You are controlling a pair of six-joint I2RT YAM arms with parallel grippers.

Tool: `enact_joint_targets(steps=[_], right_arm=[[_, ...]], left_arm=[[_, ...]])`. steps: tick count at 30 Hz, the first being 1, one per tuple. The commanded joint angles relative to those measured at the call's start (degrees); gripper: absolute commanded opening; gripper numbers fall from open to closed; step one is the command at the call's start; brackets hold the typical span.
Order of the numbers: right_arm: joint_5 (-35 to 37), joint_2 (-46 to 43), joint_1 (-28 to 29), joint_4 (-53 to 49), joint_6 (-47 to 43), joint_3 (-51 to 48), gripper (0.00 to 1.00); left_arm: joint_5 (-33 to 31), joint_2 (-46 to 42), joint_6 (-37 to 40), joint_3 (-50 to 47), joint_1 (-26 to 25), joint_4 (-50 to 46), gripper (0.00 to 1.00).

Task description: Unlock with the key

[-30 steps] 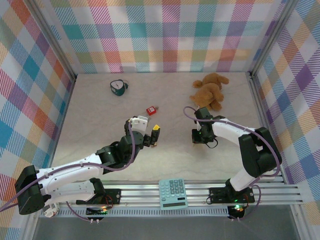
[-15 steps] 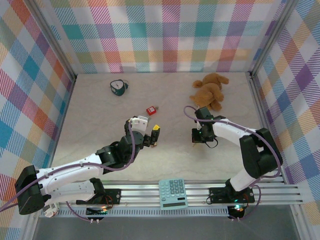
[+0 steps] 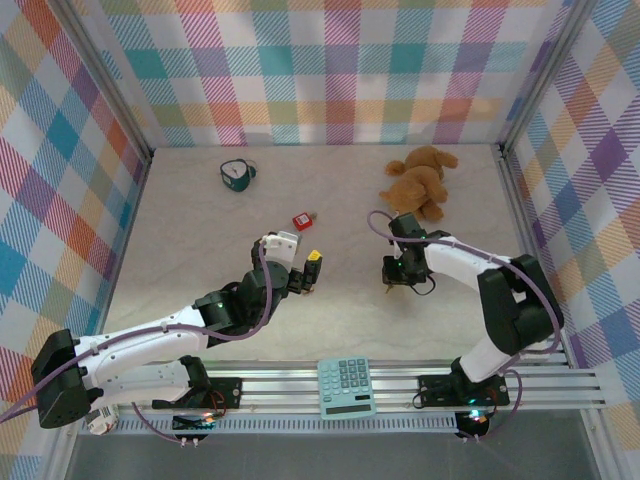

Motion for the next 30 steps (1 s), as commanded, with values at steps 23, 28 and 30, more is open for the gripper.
enact_joint_targets(steps=[23, 28, 30], right_arm=[[6.2, -3.3, -0.3, -4.9, 3.3, 2.1, 0.29], [8.2, -5.2, -0.6, -5.1, 5.9, 0.1, 0.3], [8.0, -5.2, -1.0, -5.8, 6.3, -0.2, 0.29]], left_arm=[[0.2, -0.1, -0.8, 1.6, 0.7, 0.9, 0.89], [0.5, -0.1, -0.9, 1.4, 0.7, 1.3, 0.89], [0.6, -0.2, -0.8, 1.4, 0.7, 1.2, 0.89]])
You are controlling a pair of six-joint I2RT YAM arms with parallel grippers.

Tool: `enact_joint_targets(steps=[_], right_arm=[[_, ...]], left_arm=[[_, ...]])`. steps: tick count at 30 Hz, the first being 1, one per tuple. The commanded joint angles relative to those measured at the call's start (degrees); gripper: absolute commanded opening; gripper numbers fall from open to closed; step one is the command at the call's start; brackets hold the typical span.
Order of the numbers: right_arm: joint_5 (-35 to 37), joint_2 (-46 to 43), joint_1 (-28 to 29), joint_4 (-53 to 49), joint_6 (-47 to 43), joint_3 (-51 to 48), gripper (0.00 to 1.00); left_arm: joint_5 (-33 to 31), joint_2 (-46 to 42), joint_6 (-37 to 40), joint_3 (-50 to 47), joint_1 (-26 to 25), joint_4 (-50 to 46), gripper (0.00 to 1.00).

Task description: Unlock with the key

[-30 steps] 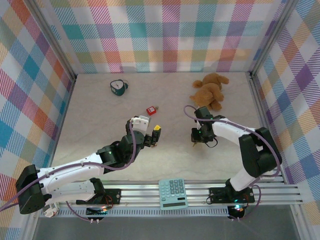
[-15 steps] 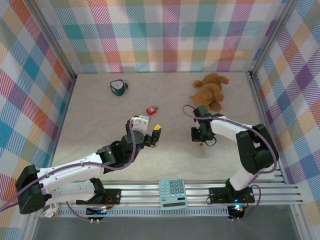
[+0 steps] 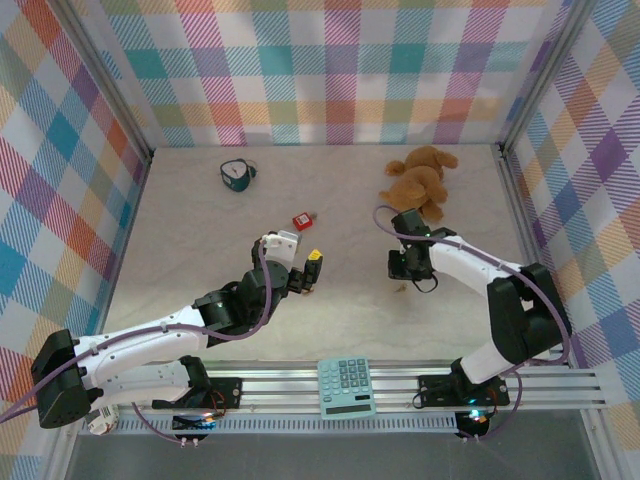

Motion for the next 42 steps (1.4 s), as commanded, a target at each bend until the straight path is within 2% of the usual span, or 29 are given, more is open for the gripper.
enact_joint_targets(steps=[1, 9, 20, 38, 42], right_arm=[[1.1, -0.8, -0.7, -2.4, 2.4, -1.6, 0.29], [-4.2, -1.1, -4.1, -0.5, 2.6, -4.4, 0.28], [-7.3, -1.0, -5.1, 1.8, 1.6, -5.0, 0.14], [-6.3, -1.2, -5.4, 0.4, 1.6, -5.6, 0.23], [-7.7, -1.0, -5.5, 1.8, 1.8, -5.9, 0.2]], left_arm=[[0.6, -0.3, -0.8, 1.0, 0.7, 1.0, 0.89], [0.7, -0.7, -1.1, 0.5, 0.7, 1.2, 0.89], [0.7, -0.7, -1.3, 0.8, 0.7, 0.8, 0.89], [0.9, -0.4, -1.5, 0.5, 0.7, 0.9, 0.89], [1.0, -0.4, -1.6, 0.4, 0.7, 0.7, 0.89]])
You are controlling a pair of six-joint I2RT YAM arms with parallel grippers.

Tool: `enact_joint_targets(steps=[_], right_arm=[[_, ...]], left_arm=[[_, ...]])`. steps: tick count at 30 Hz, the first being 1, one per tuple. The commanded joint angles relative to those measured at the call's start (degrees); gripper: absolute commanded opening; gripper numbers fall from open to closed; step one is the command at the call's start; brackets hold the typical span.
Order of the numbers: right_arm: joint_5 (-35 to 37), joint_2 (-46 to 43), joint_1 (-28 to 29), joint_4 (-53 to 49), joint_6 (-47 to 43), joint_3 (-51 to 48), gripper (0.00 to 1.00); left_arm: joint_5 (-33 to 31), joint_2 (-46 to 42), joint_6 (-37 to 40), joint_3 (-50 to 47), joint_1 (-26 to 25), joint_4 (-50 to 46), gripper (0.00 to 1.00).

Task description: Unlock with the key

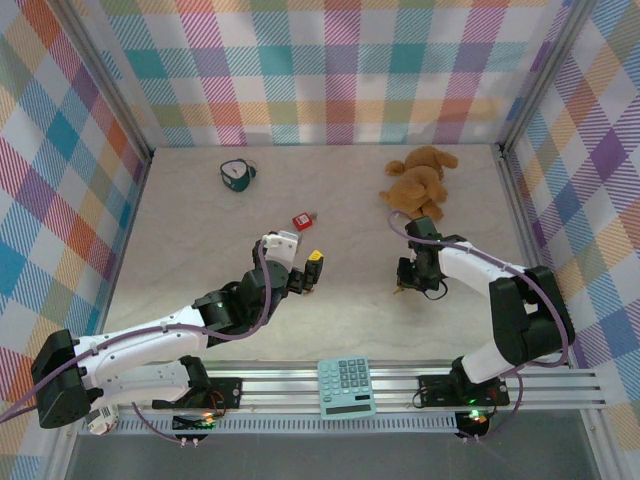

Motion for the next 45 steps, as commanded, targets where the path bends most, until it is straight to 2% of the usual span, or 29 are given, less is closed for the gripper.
enact_joint_targets(steps=[1, 8, 25, 33, 45], right_arm=[[-1.8, -0.1, -0.4, 0.8, 0.2, -0.9, 0.18], [-4.0, -0.4, -0.4, 1.7, 0.7, -0.7, 0.15], [-2.0, -0.1, -0.4, 0.7, -0.6, -0.4, 0.09], [-2.4, 0.4, -0.4, 0.6, -1.0, -0.4, 0.17], [-2.4, 1.6, -0.5, 1.2, -1.4, -0.6, 0.15]], left_arm=[[0.1, -0.4, -0.8, 0.4, 0.7, 0.7, 0.89], [0.0, -0.7, -0.8, 0.3, 0.7, 0.9, 0.89], [-0.1, -0.9, -0.5, 0.2, 0.7, 0.7, 0.89], [-0.1, -0.9, -0.6, 0.4, 0.7, 0.6, 0.89], [-0.1, -1.0, -0.6, 0.4, 0.7, 0.5, 0.89]])
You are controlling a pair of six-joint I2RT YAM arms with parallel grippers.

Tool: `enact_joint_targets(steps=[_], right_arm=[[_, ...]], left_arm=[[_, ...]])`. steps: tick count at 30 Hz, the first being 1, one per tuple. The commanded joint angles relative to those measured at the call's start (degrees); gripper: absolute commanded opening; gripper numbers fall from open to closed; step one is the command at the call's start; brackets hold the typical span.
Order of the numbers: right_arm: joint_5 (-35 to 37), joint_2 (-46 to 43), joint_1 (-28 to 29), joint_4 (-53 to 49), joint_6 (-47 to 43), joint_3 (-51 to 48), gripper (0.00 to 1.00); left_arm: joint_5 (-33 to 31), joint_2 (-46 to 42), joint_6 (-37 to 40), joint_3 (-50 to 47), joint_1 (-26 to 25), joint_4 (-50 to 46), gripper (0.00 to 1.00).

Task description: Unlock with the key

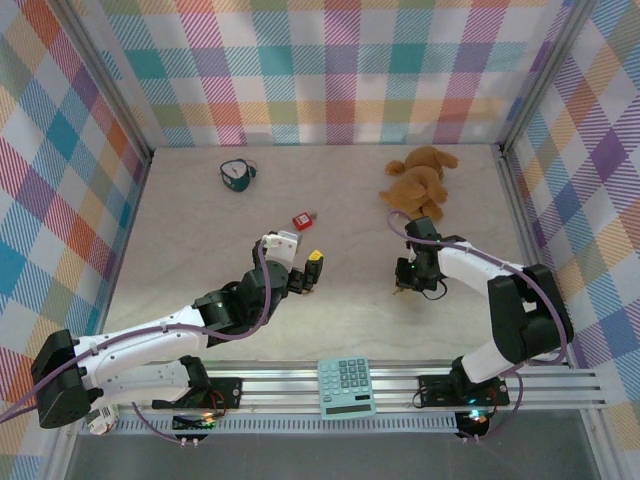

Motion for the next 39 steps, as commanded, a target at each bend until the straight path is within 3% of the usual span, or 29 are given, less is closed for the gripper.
enact_joint_targets(steps=[1, 7, 14, 24, 28, 33, 36, 39], right_arm=[[0.1, 0.8, -0.3, -0.1, -0.9, -0.3, 0.15], [0.6, -1.4, -0.3, -0.4, -0.6, -0.2, 0.08], [-0.8, -8.3, 0.9, -4.8, -0.7, 2.9, 0.07], [0.8, -16.2, 8.2, -16.1, 0.2, 15.2, 0.06], [-0.4, -18.1, 10.9, -17.8, 1.4, 20.2, 0.06], [-3.0, -19.2, 14.4, -17.6, 2.9, 24.6, 0.06], [-4.8, -19.7, 15.5, -16.7, 3.8, 25.5, 0.06], [-6.7, -20.8, 16.1, -16.3, 4.5, 26.0, 0.06]], left_arm=[[0.0, -1.0, -0.5, 0.4, 0.7, 0.5, 0.89], [-0.1, -1.0, -0.4, 0.3, 0.7, 0.5, 0.89], [2.1, 0.1, -0.1, -0.4, 0.7, 2.2, 0.89], [15.4, 1.8, 10.3, -7.7, 0.7, 21.4, 0.88], [20.7, 4.9, 16.8, -9.5, 0.7, 29.2, 0.92], [29.5, 10.1, 25.6, -9.6, 0.8, 35.9, 0.9], [36.5, 11.7, 24.8, -9.4, 1.6, 39.6, 0.89], [39.2, 13.5, 24.9, -8.8, 2.2, 41.6, 0.88]])
